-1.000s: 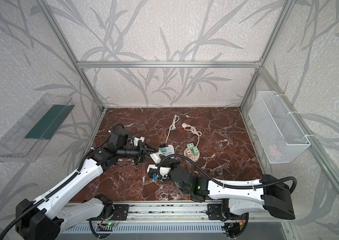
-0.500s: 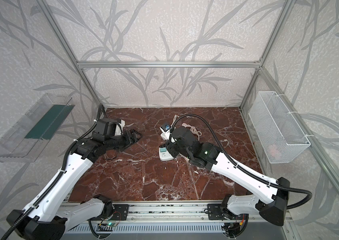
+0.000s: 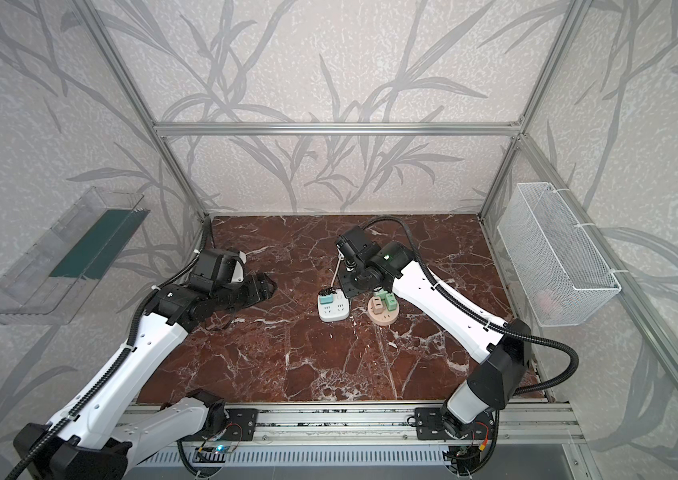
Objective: Insert the plug
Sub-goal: 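Open left gripper and withdraw it while right gripper carries charger to strip, then lower the white charger with right gripper into a strip socket and press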
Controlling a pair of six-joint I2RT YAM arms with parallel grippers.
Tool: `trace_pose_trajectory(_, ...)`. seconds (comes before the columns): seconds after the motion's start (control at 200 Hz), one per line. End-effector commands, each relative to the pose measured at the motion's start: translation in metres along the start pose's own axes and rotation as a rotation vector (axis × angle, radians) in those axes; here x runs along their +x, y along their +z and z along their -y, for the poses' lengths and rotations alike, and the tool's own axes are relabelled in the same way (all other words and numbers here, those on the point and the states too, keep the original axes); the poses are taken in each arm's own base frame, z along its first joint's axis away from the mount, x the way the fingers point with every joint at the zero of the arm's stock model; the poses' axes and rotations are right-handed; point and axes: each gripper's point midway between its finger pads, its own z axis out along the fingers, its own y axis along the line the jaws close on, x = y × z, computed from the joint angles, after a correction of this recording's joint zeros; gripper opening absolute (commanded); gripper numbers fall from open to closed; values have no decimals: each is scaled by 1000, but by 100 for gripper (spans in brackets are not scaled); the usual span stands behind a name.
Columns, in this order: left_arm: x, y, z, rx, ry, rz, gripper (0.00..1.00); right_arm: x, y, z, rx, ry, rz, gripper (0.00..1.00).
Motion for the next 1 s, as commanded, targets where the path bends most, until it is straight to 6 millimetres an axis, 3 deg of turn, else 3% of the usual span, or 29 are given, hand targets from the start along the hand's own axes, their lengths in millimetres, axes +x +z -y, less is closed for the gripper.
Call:
trace_pose_trajectory(0.0,8,1,-4,-1,21,-11,81,1,12,-9,-62,42,-61,0)
trace_pose_trajectory(0.405,19,11,-9,-5,18,-49,81,11,74,-2,33,79,-240,0)
trace_pose_trajectory(0.995,21,14,-8,2,18,-64,81,26,102,-9,-4,114,-305,0)
